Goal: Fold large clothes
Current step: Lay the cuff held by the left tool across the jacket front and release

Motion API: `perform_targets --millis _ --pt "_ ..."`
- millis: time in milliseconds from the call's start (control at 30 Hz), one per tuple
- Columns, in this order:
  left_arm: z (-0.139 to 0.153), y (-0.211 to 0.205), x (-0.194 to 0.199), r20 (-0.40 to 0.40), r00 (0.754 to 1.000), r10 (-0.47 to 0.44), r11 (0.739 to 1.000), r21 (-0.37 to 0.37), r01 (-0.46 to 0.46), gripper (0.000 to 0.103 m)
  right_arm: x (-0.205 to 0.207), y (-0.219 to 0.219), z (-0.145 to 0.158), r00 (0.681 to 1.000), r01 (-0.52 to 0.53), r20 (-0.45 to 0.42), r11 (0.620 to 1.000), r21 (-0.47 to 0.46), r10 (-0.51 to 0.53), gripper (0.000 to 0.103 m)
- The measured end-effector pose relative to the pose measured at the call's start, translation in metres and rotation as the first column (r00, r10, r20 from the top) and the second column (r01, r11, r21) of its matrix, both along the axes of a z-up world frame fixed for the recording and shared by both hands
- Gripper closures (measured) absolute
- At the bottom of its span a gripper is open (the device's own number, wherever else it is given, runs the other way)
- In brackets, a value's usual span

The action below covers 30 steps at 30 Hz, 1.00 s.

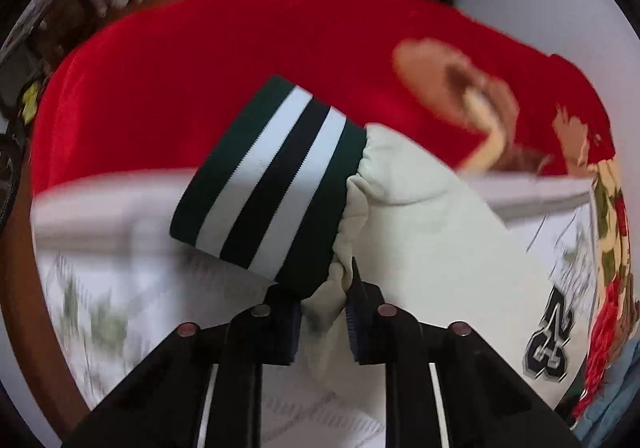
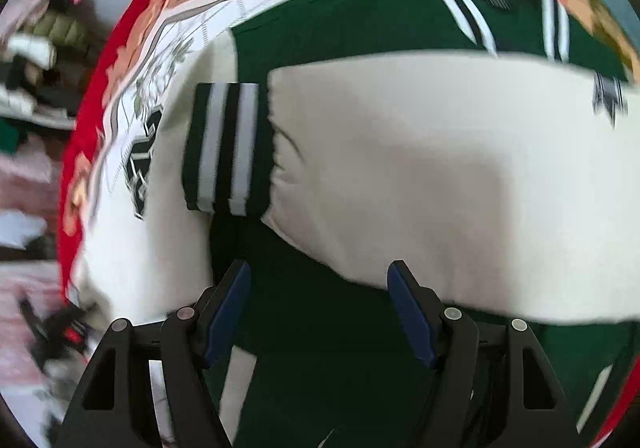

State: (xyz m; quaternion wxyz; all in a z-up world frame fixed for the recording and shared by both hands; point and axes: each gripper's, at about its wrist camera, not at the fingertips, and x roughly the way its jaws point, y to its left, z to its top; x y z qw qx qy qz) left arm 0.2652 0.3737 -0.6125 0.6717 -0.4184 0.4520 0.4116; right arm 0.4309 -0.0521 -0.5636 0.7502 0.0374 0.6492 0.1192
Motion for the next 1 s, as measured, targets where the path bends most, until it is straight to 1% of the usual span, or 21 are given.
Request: perform_targets --millis 33,100,167,200,233,267,333,367,400,467,567,600,667,700,733,767,833,900,933,967,1000 --pt "0.007 0.009 0.013 0.007 1.000 -0.025 0.999 0.028 0.025 0.090 0.002 0.011 0.001 0.999 -0.023 0.030 0.999 -0.045 0.024 0.030" --pt "0.024 0.021 0.033 0.015 0.997 -0.079 0.992 0.095 0.077 0.091 0.005 0.028 0.002 0.994 -0.070 0.073 0.993 -0.094 0.077 0.030" --pt "0.042 0.030 0.054 0.013 0.990 -0.138 0.978 0.161 0.134 0.091 0.009 0.047 -0.003 0.986 -0.115 0.103 0.981 -0.153 0.132 0.032" --pt "0.047 0.034 0.058 0.014 0.988 -0.156 0.972 0.179 0.151 0.091 0.011 0.056 -0.007 0.981 -0.137 0.115 0.977 -0.166 0.157 0.050" --pt "0.053 0.036 0.063 0.013 0.984 -0.175 0.966 0.195 0.169 0.091 0.014 0.065 -0.013 0.980 -0.144 0.107 0.972 -0.187 0.166 0.064" --pt "0.059 0.035 0.062 0.012 0.982 -0.187 0.962 0.207 0.181 0.091 0.017 0.070 -0.015 0.980 -0.128 0.121 0.969 -0.213 0.156 0.072" --pt "0.070 0.038 0.074 0.009 0.977 -0.214 0.950 0.236 0.206 0.091 0.020 0.081 -0.012 0.973 -0.136 0.159 0.973 -0.186 0.166 0.084" --pt "0.075 0.037 0.072 0.006 0.974 -0.224 0.943 0.252 0.216 0.091 0.020 0.086 -0.010 0.967 -0.152 0.175 0.969 -0.194 0.187 0.092" --pt "0.083 0.034 0.076 0.004 0.971 -0.238 0.935 0.272 0.227 0.091 0.020 0.089 -0.012 0.963 -0.172 0.172 0.966 -0.191 0.206 0.094" --pt "0.097 0.026 0.081 -0.004 0.965 -0.264 0.918 0.308 0.252 0.091 0.022 0.086 -0.023 0.969 -0.196 0.116 0.965 -0.175 0.217 0.094" --pt "0.120 0.009 0.080 -0.012 0.952 -0.306 0.887 0.359 0.290 0.092 0.029 0.057 -0.015 0.987 -0.135 0.079 0.990 -0.040 0.137 0.090" --pt "0.131 0.000 0.084 -0.015 0.943 -0.331 0.868 0.386 0.311 0.092 0.031 0.043 -0.009 0.993 -0.102 0.064 0.995 0.014 0.101 0.088" --pt "0.157 -0.022 0.097 -0.034 0.920 -0.391 0.816 0.449 0.363 0.092 0.031 0.008 0.005 0.999 -0.008 0.038 0.996 0.093 0.005 0.075" --pt "0.168 -0.033 0.099 -0.037 0.908 -0.417 0.793 0.474 0.384 0.092 0.029 -0.007 0.011 0.999 0.035 0.034 0.995 0.096 -0.038 0.052" --pt "0.181 -0.048 0.105 -0.045 0.892 -0.450 0.762 0.501 0.410 0.092 0.027 -0.028 0.019 0.995 0.090 0.037 0.992 0.094 -0.094 0.035" --pt "0.192 -0.067 0.113 -0.062 0.871 -0.487 0.726 0.527 0.443 0.092 0.025 -0.044 0.026 0.990 0.128 0.047 0.989 0.078 -0.132 0.031" --pt "0.209 -0.101 0.124 -0.074 0.832 -0.550 0.668 0.559 0.491 0.093 0.022 -0.070 0.037 0.980 0.187 0.076 0.982 -0.004 -0.186 0.029" --pt "0.222 -0.152 0.139 -0.113 0.770 -0.628 0.581 0.589 0.561 0.093 0.019 -0.098 0.040 0.969 0.235 0.109 0.966 -0.109 -0.223 0.027" --pt "0.226 -0.169 0.142 -0.124 0.747 -0.653 0.551 0.599 0.581 0.093 0.018 -0.111 0.040 0.965 0.254 0.107 0.958 -0.133 -0.241 0.023" --pt "0.228 -0.201 0.149 -0.143 0.709 -0.691 0.503 0.609 0.613 0.093 0.017 -0.127 0.038 0.959 0.278 0.102 0.949 -0.148 -0.264 0.021" --pt "0.228 -0.223 0.152 -0.162 0.681 -0.714 0.468 0.612 0.637 0.093 0.016 -0.142 0.038 0.954 0.295 0.106 0.941 -0.165 -0.281 0.021"
